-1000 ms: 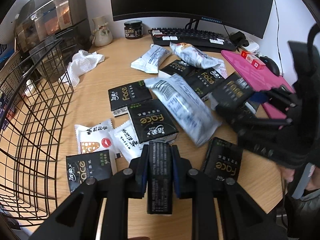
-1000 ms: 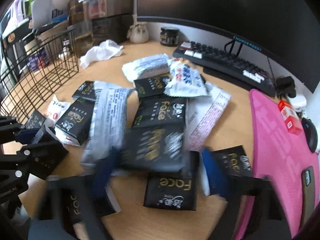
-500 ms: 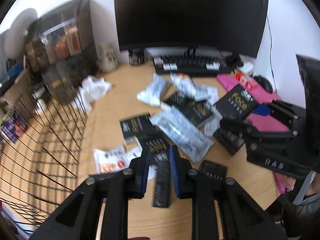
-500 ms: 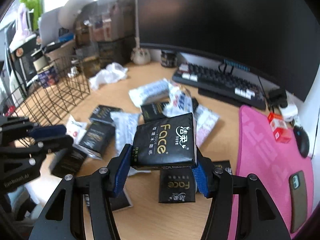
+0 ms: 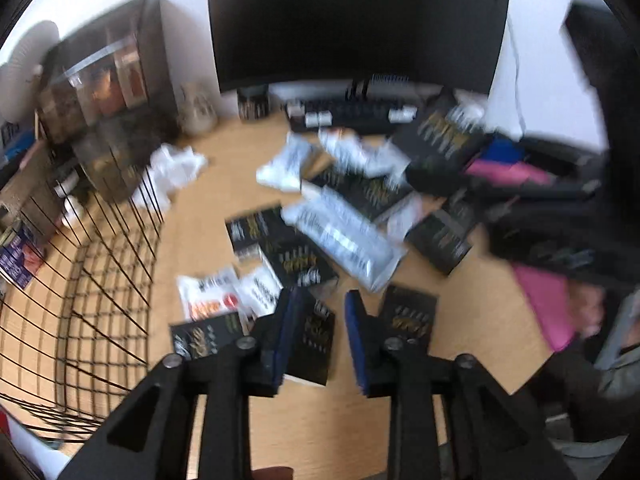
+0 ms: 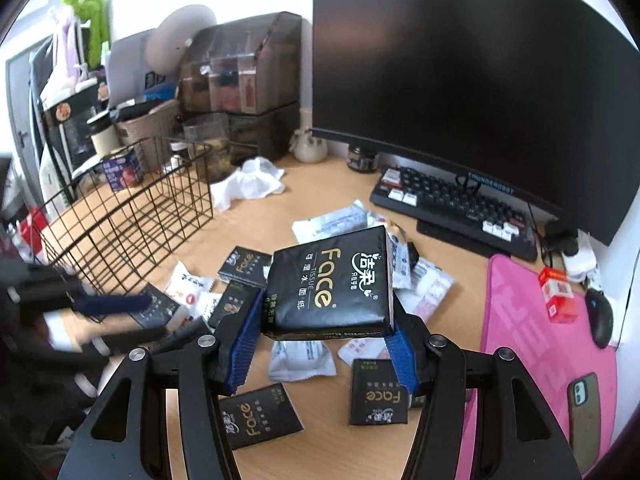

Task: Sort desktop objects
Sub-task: 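Drop the left gripper's pack into the wire basket while the right holds its pack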

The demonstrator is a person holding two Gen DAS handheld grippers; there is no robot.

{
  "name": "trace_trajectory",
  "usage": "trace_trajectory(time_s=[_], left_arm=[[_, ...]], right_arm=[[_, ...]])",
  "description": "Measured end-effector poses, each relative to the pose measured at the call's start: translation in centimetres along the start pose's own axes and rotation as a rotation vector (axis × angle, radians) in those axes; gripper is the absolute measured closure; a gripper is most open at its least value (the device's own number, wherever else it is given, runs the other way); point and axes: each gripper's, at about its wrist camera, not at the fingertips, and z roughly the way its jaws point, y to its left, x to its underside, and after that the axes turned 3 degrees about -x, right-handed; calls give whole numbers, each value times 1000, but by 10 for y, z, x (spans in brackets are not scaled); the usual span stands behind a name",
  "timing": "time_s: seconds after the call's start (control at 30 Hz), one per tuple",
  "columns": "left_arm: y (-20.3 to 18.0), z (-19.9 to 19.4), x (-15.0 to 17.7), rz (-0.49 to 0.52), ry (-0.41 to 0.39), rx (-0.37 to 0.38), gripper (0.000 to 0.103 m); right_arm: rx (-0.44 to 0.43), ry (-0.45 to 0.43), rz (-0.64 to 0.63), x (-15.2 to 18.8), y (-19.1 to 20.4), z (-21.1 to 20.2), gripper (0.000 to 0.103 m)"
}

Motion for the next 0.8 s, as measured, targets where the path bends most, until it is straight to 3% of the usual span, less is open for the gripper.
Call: trace_trajectory(time_s=[0.03,0.1,0.2,0.33,0.4,0.5,0.53,0.57,0.6,0.67,0.8], left_arm=[[1,7,1,-4,7,-6,70],[9,22,3,-33,29,-3,52],[10,38,11,-43,71,14,34],[-6,50,24,16,122,1,27],[-16,56,28,77,145,-46,24],[-19,44,33,126,97,-73,22],[-19,45,35,135,102,-74,20],[-18,48,37,142,116,-74,9],[-15,49,38,123,109,-60,0],[-4,54,40,38,156,25,0],[-3,49,43,33,115,21,0]], right_arm=[[0,2,1,3,0,0,46],[-10,3,7,8,-2,-2,46],[-22,9,16,15,-6,-3,46],[-22,12,31,17,-17,-1,46],[-24,17,34,19,-19,1,45],[-30,22,35,20,-20,3,45],[-33,23,36,19,-20,3,45],[-35,23,37,19,-20,4,45],[-38,22,36,19,-20,4,45],[-41,23,34,19,-19,4,45],[-44,24,37,19,-18,4,45]])
